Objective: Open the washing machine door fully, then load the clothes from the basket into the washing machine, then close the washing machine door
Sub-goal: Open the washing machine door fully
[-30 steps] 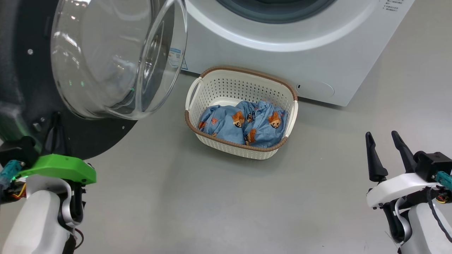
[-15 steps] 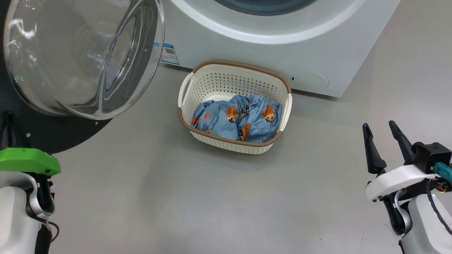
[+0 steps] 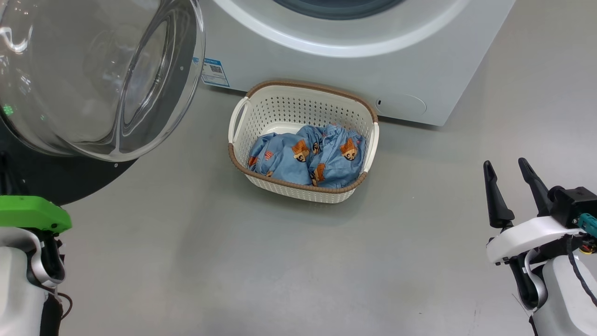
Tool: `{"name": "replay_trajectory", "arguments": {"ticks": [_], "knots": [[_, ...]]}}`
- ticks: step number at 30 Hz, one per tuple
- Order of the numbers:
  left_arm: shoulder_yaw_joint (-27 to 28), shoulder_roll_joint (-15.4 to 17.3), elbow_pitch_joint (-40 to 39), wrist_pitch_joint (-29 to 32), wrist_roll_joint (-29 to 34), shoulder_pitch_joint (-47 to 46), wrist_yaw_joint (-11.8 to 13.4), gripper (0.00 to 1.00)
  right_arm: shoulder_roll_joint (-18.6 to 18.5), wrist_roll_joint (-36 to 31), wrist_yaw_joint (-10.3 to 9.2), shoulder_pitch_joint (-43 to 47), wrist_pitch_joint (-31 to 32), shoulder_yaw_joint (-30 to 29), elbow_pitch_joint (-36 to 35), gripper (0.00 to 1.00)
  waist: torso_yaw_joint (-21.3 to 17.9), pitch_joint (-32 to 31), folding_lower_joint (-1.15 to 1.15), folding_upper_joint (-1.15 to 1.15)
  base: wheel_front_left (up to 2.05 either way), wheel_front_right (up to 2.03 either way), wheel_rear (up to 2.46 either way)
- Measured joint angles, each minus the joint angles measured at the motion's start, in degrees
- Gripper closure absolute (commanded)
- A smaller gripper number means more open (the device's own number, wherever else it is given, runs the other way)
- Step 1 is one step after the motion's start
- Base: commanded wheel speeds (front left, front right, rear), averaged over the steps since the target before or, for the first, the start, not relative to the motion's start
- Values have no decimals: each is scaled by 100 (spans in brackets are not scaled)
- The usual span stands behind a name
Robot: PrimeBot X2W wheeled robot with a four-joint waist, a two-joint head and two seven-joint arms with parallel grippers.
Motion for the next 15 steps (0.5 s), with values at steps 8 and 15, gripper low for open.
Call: {"name": "replay_trajectory", "arguments": {"ticks": [8, 15], "knots": [[165, 49, 204, 0, 0, -168, 0, 100, -52, 2, 0, -4, 0, 9, -9, 0, -20, 81, 0, 0, 0, 0, 0], [303, 151, 361, 0, 0, -380, 0, 100, -143, 2, 0, -57, 0, 15, -33, 0, -33, 211, 0, 0, 0, 0, 0]]}}
